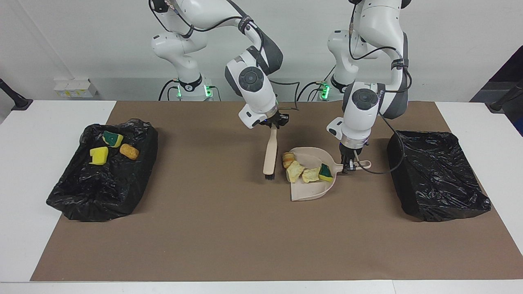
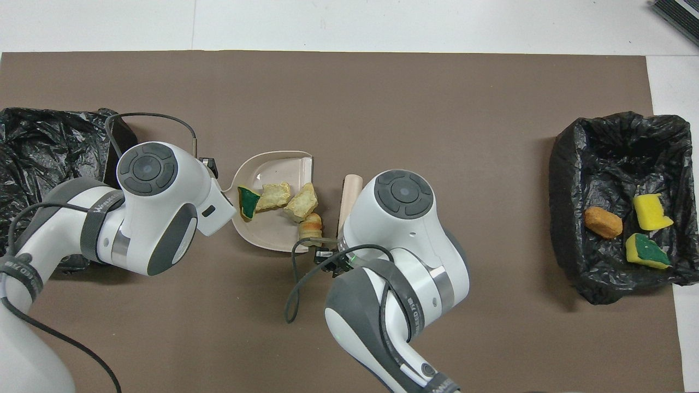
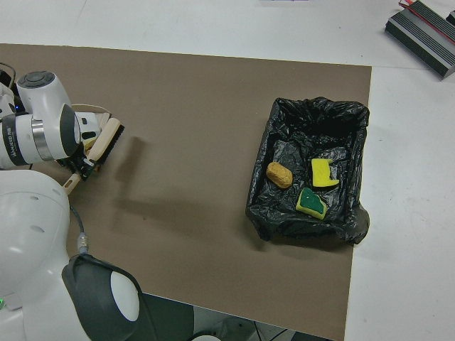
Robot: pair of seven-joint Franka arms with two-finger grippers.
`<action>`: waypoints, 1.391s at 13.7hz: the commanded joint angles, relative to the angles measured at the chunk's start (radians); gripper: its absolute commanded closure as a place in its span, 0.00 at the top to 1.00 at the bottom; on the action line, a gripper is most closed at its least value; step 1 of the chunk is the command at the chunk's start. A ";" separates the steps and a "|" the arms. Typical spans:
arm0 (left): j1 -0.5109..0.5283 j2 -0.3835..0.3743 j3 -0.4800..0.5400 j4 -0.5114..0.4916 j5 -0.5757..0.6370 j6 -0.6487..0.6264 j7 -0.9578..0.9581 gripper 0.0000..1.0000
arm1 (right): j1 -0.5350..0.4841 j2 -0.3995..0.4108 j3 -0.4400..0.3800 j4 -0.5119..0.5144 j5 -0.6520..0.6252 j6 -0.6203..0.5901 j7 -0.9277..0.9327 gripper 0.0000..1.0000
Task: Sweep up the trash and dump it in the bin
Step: 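Sweep the remaining beige chunks into the dustpan with the right gripper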
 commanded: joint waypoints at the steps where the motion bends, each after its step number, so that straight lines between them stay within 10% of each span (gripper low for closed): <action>1: -0.003 -0.029 0.007 -0.056 0.015 0.027 -0.011 0.00 | 0.034 -0.008 0.009 -0.082 -0.070 0.049 -0.048 0.00; 11: -0.003 -0.027 0.007 -0.056 0.015 0.027 -0.011 0.00 | 0.149 0.144 0.041 0.049 0.143 0.370 -0.056 0.00; 19: -0.003 -0.027 0.007 -0.056 0.015 0.027 -0.011 0.00 | 0.024 0.043 0.033 0.052 -0.062 0.014 -0.073 0.00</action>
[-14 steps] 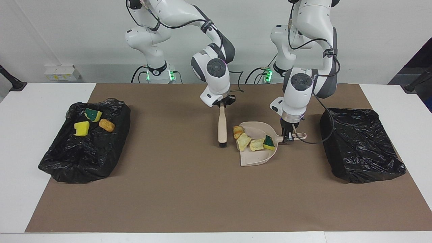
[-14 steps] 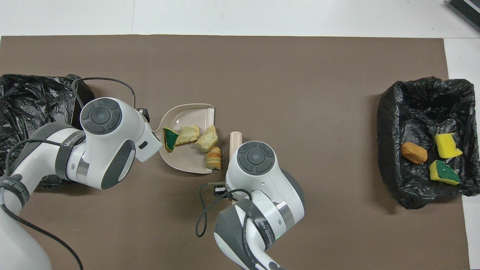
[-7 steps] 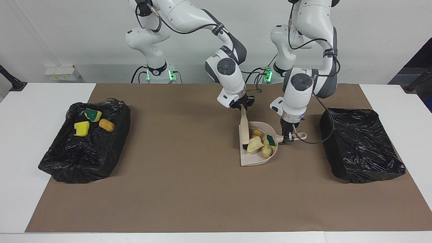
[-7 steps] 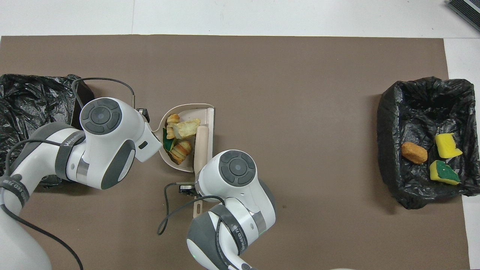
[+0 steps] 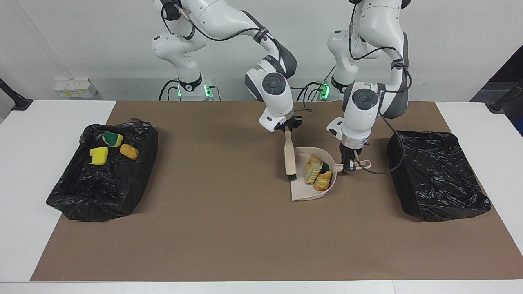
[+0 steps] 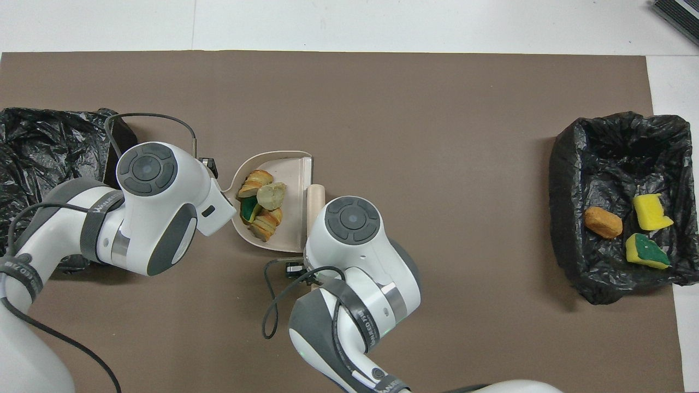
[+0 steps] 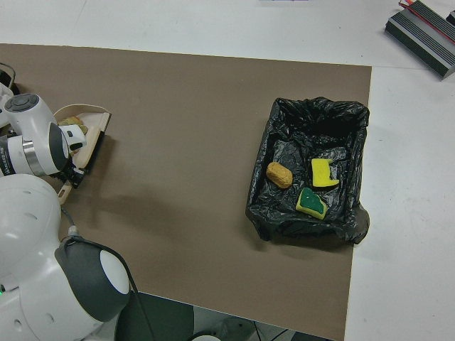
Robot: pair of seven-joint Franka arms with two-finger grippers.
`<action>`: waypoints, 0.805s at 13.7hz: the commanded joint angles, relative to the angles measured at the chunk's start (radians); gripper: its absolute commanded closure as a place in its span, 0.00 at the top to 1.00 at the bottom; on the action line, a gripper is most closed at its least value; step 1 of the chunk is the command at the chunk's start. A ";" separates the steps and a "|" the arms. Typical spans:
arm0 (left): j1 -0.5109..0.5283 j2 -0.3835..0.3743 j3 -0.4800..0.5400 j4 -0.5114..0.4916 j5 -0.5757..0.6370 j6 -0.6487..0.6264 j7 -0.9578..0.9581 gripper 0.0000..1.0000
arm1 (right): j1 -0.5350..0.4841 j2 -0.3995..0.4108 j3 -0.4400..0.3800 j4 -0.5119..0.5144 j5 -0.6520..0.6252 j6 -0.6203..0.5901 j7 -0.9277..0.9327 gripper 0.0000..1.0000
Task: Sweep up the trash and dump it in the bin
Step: 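Sweep the remaining beige chunks into the dustpan with the right gripper, then carry the loaded dustpan to the far bin with the left gripper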
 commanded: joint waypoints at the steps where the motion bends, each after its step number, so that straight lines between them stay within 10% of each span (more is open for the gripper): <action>1: -0.003 -0.027 0.006 -0.055 0.015 0.026 -0.010 0.00 | -0.056 -0.081 0.009 -0.004 -0.076 -0.128 -0.027 0.00; 11: 0.003 -0.028 0.006 -0.055 0.015 0.024 -0.007 0.00 | -0.217 -0.164 0.010 0.025 -0.286 -0.388 -0.213 0.00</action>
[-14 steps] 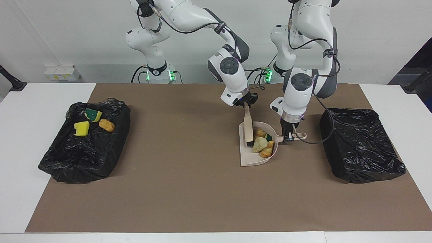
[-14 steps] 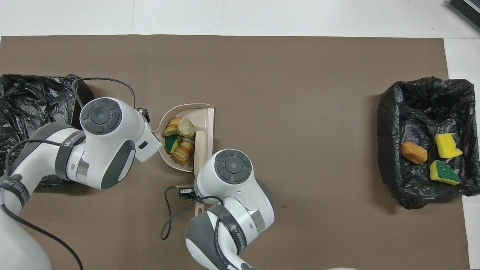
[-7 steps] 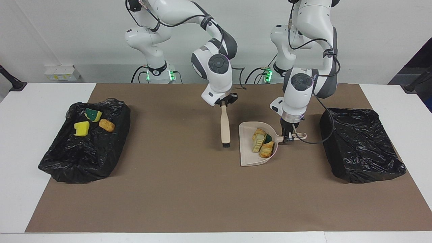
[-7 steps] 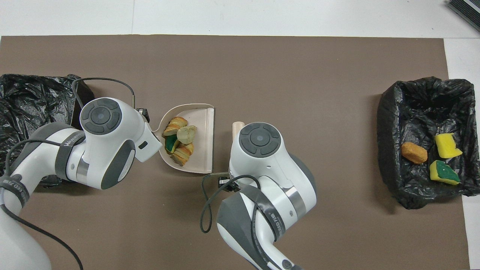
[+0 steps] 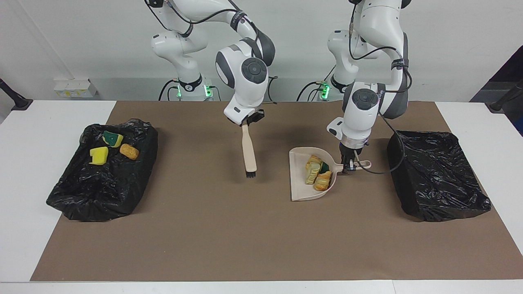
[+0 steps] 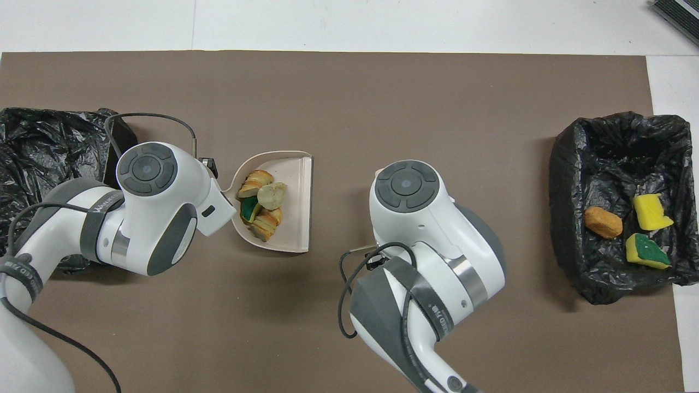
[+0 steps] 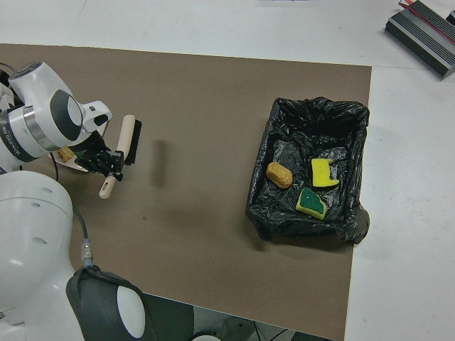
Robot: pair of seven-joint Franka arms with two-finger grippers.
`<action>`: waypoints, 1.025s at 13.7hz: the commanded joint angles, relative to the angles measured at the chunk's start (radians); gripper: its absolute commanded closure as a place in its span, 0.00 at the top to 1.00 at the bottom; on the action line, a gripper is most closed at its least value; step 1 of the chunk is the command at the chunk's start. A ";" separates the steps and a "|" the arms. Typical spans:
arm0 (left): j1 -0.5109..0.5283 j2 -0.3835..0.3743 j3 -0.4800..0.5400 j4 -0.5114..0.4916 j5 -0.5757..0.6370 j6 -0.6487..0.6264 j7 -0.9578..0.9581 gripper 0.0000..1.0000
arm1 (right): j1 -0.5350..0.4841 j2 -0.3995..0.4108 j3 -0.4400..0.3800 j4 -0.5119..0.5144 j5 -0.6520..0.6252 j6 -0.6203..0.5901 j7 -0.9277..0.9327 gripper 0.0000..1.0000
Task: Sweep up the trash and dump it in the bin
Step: 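Carry the loaded dustpan to the far bin with the left gripper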
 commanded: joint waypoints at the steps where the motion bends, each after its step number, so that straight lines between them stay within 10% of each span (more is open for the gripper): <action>1: 0.007 -0.027 0.006 -0.050 0.016 0.016 -0.005 0.00 | -0.079 -0.044 0.012 0.003 -0.008 -0.036 -0.123 0.00; 8: 0.067 -0.025 0.006 0.006 0.016 -0.004 0.041 0.00 | -0.138 -0.108 0.010 -0.081 0.001 -0.096 -0.221 0.00; 14: 0.130 -0.079 0.009 0.041 0.016 -0.039 0.073 0.00 | -0.047 -0.247 0.013 -0.325 0.106 0.140 -0.170 0.00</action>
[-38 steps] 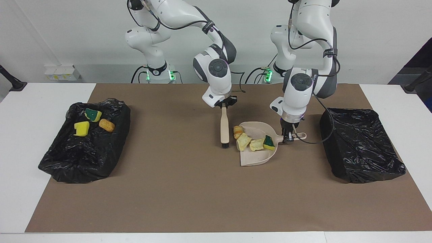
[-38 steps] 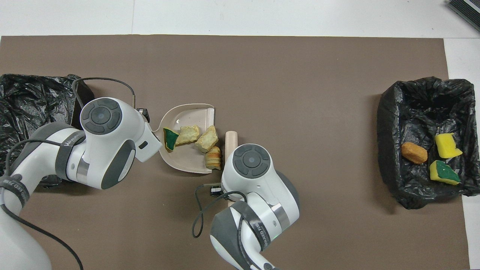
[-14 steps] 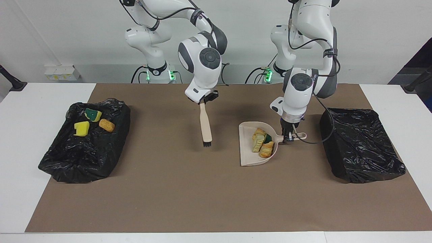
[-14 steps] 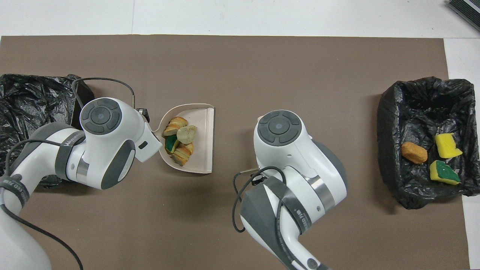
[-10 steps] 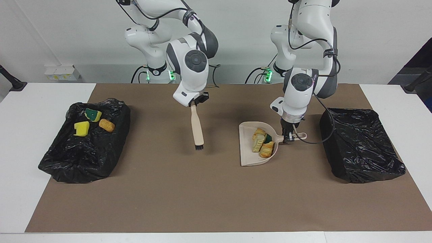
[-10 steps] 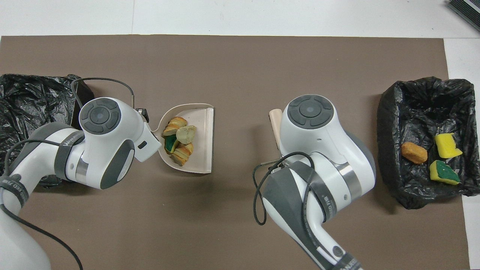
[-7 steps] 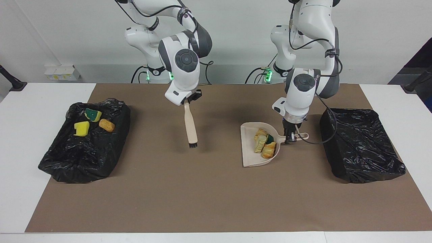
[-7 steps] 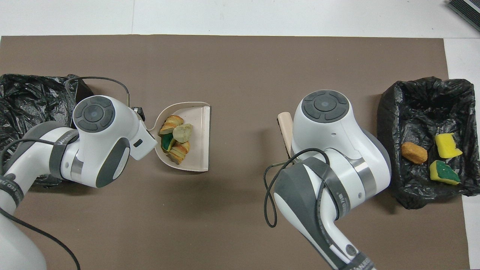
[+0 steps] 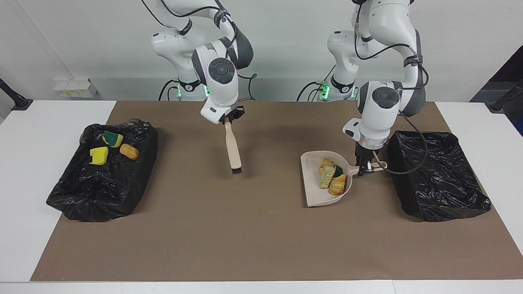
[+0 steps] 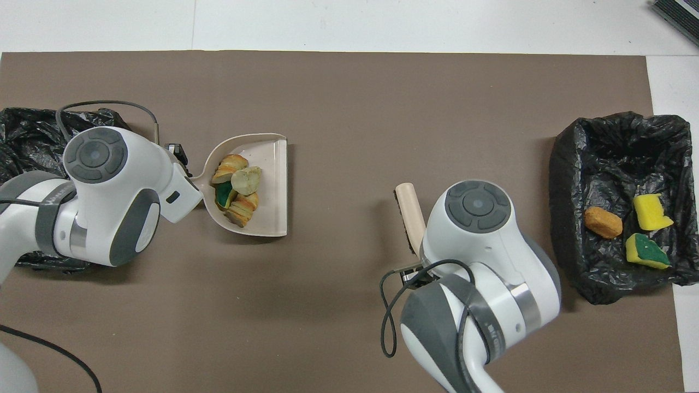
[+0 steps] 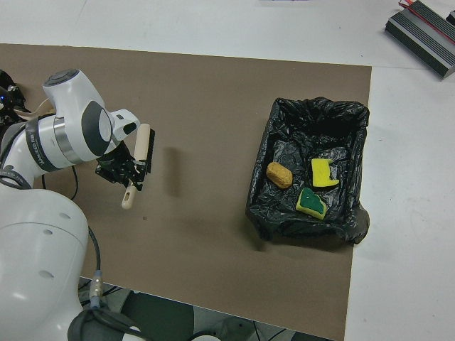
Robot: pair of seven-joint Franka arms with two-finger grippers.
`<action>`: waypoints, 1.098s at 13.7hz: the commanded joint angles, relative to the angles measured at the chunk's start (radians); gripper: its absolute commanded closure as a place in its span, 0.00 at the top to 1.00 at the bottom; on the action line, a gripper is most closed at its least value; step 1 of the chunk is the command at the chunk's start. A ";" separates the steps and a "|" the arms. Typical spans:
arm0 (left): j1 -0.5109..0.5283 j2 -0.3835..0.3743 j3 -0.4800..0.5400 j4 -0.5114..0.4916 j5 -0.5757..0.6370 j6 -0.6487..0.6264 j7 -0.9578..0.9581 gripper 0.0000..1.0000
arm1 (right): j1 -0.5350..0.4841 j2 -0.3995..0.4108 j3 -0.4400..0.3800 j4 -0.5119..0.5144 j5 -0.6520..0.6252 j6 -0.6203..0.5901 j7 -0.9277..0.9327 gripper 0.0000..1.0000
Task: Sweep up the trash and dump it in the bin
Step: 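Carry the loaded dustpan to the far bin with the left gripper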
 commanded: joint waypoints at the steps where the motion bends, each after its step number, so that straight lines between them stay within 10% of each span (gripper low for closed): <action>1: 0.085 -0.076 -0.006 0.012 0.014 -0.036 0.063 0.00 | 0.073 -0.061 0.008 -0.065 0.025 0.035 0.062 0.00; 8: 0.408 -0.125 -0.003 0.133 -0.040 -0.153 0.223 0.00 | 0.327 0.056 0.008 -0.068 0.074 0.172 0.392 0.00; 15: 0.651 -0.081 -0.001 0.247 -0.022 -0.116 0.272 0.00 | 0.360 0.102 0.008 -0.079 0.077 0.240 0.566 0.00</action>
